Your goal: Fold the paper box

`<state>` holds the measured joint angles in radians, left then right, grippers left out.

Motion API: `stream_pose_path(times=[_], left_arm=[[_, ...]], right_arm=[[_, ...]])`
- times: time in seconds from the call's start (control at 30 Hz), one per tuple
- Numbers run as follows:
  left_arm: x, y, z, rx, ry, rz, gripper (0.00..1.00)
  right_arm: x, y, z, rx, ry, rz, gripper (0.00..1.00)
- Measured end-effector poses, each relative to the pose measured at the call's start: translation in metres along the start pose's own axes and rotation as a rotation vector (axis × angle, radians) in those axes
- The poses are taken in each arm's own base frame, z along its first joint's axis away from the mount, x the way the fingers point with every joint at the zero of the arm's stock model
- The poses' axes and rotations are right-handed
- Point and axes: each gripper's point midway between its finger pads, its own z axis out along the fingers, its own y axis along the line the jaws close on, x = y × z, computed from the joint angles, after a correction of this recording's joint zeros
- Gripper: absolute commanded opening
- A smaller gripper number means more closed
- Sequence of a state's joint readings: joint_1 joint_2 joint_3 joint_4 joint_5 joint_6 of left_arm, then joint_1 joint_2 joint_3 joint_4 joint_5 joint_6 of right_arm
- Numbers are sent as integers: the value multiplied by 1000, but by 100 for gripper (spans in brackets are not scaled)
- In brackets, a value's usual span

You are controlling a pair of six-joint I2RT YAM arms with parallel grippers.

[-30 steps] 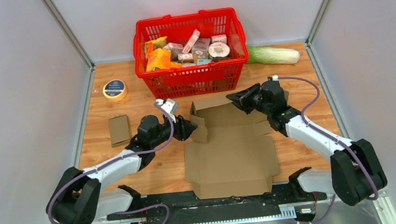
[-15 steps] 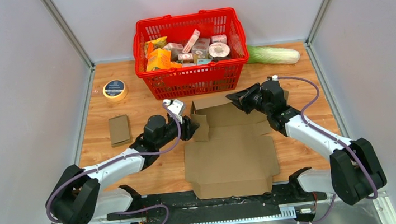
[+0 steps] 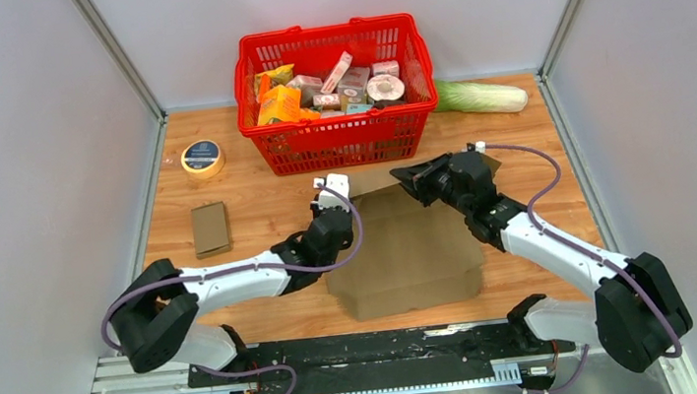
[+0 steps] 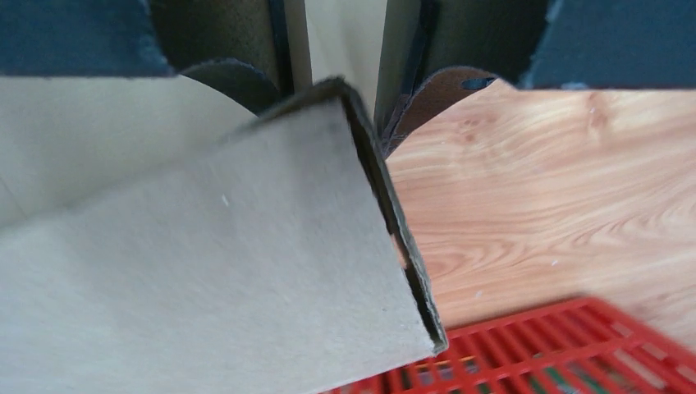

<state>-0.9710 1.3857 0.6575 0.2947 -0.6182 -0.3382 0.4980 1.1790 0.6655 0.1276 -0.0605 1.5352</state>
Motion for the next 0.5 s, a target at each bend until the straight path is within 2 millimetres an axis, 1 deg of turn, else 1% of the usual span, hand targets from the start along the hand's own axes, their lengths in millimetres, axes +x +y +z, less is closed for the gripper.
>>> stream_pose_path(times=[0.07, 0.13, 0.2, 0.23, 0.27, 0.3, 0.37, 0.5], left_arm=[[4, 8, 5, -94, 10, -2, 36], [10, 15, 8, -173, 19, 0, 32], [15, 22, 9, -224, 28, 1, 33], [17, 25, 9, -239, 30, 4, 39], [17, 26, 9, -249, 29, 3, 42], [16, 27, 9, -251, 24, 0, 48], [16, 29, 7, -246, 16, 2, 53], [19, 33, -1, -178, -15, 3, 55]], right_arm=[[5, 3, -3, -8, 0, 14, 0], [6, 2, -4, -2, -7, 32, 0], [5, 2, -6, 0, -11, 47, 0], [5, 2, -6, 1, -14, 50, 0], [4, 2, -7, 3, -16, 52, 0], [4, 1, -7, 5, -16, 51, 0], [3, 2, -6, 6, -13, 48, 0], [6, 2, -4, 11, 24, 42, 0]])
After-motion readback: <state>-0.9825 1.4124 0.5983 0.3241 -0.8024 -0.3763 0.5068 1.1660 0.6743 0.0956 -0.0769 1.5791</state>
